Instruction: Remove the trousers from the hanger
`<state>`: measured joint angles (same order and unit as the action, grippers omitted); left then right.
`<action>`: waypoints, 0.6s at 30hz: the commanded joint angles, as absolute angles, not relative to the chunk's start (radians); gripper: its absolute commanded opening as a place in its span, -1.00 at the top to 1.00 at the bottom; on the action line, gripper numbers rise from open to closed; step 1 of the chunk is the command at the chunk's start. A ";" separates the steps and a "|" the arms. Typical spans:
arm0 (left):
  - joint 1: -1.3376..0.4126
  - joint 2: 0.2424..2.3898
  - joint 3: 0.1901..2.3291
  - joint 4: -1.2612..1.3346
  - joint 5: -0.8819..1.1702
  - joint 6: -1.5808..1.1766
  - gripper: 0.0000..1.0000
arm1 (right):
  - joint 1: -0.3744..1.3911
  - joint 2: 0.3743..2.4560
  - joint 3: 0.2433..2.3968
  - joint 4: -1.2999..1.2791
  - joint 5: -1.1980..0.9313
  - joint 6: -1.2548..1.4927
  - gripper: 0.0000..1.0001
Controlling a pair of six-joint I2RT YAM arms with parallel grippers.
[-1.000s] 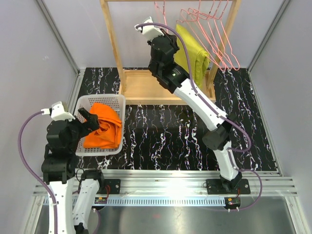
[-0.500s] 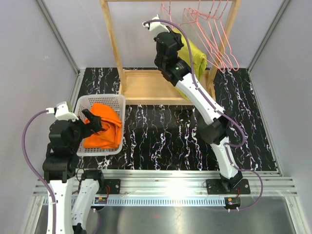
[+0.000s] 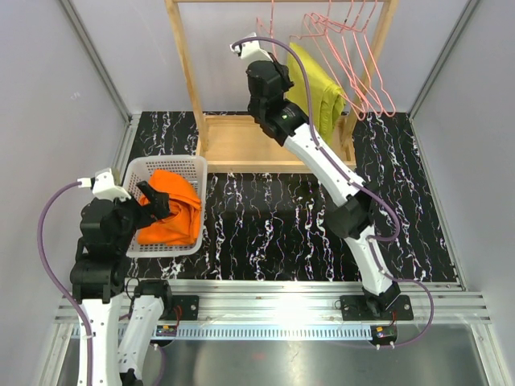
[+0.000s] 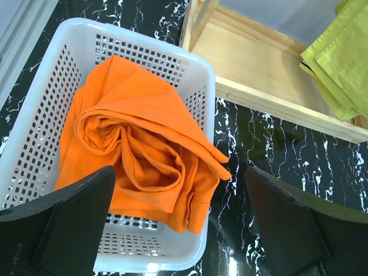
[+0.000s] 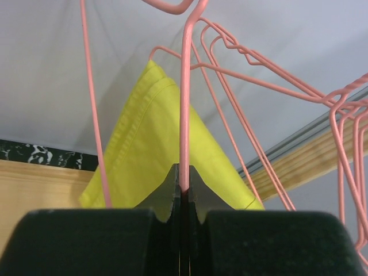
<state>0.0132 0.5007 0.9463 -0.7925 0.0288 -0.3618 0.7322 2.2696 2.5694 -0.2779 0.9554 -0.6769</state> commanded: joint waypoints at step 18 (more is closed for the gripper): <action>-0.069 0.545 1.124 -0.854 -0.175 -0.295 -0.98 | 0.854 1.779 2.263 -0.509 0.858 -0.365 -0.99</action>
